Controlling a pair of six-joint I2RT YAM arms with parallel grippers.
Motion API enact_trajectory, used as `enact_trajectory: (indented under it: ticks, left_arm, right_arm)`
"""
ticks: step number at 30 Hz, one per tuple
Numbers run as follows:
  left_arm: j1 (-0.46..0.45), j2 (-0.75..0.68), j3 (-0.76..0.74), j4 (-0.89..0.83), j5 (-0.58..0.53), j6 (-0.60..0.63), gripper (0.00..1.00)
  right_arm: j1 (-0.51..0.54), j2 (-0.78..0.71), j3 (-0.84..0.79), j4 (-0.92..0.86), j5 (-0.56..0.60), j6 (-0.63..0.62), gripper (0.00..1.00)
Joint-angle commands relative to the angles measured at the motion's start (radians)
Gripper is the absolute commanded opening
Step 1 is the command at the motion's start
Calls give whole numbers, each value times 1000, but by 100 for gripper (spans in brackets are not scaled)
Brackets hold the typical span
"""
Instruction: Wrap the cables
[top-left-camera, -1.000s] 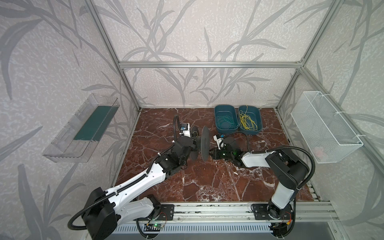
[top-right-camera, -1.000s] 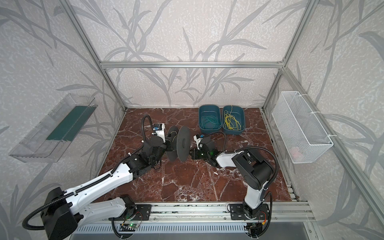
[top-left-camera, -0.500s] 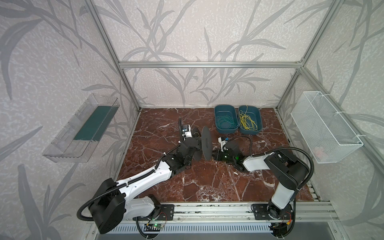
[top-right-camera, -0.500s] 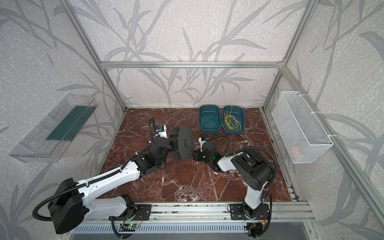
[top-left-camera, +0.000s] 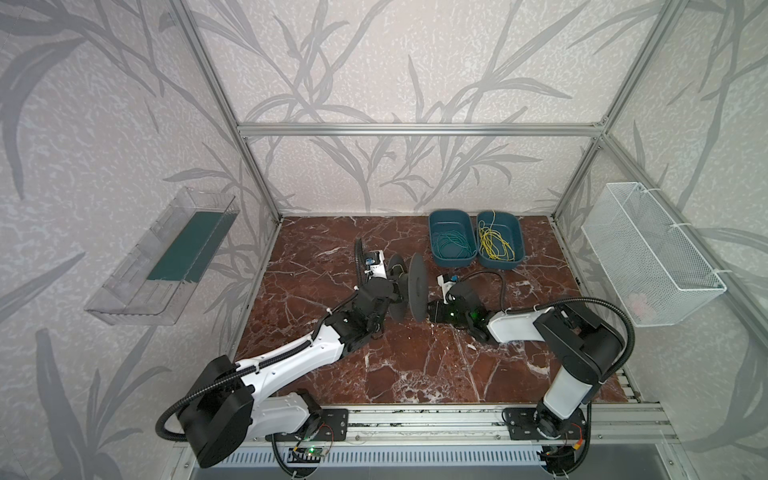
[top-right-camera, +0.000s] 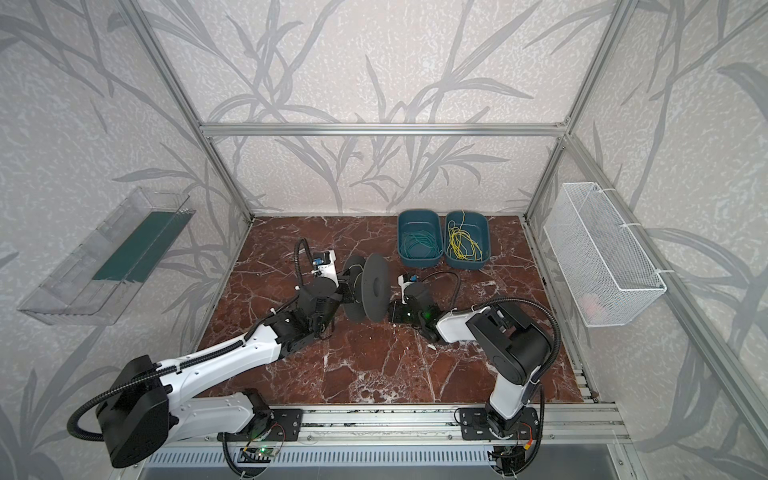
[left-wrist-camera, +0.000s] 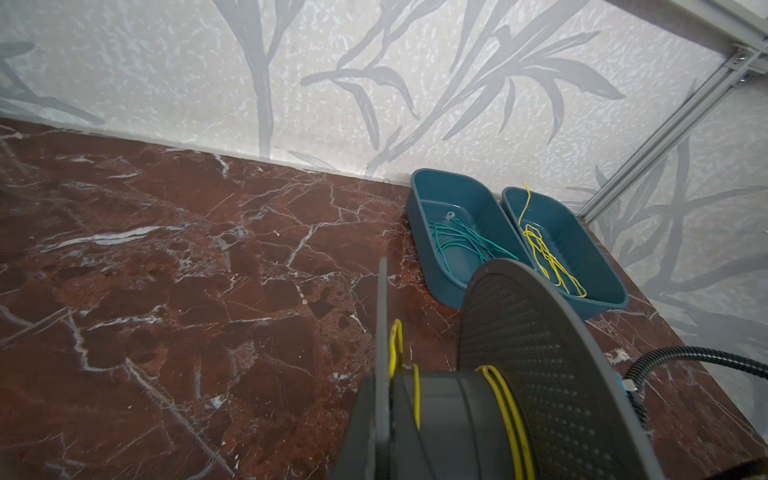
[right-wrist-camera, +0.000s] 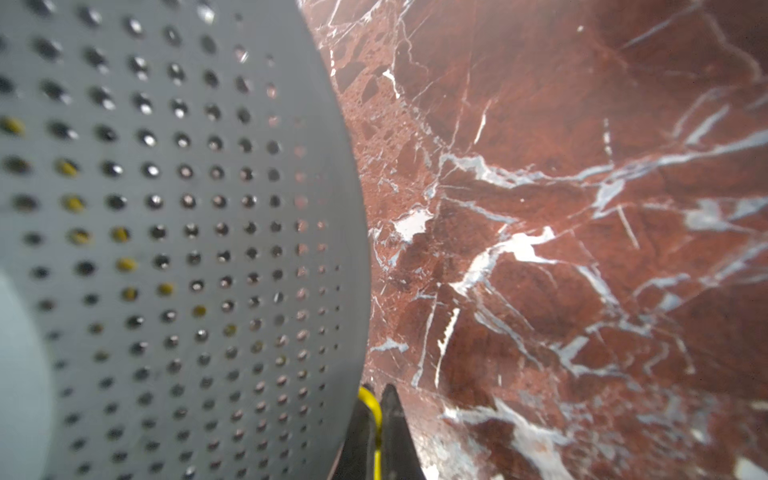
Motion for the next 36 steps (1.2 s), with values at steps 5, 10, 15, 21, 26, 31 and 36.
enact_trajectory:
  ticks: [5, 10, 15, 21, 26, 31, 36]
  left_arm:
    - [32, -109, -44, 212, 12, 52, 0]
    - [13, -131, -92, 121, 15, 96, 0]
    - [-13, -96, -75, 35, -4, 133, 0]
    - [-33, -36, -23, -36, -45, 153, 0]
    - [-34, -13, -52, -15, -52, 137, 0]
    - [-34, -6, -71, 14, -15, 130, 0]
    - [-32, -21, -54, -39, 18, 147, 0]
  right_arm:
    - [-20, 56, 13, -265, -110, -102, 1]
    - [-23, 104, 21, -308, -131, -105, 3]
    - [-25, 113, 14, -326, -181, -105, 10]
    - [-28, 84, -32, -312, -237, -78, 18]
    - [-32, 53, -44, -349, -218, -109, 17]
    - [-37, 12, -47, -375, -234, -128, 17]
    - [-45, -230, -43, -582, -152, -214, 18]
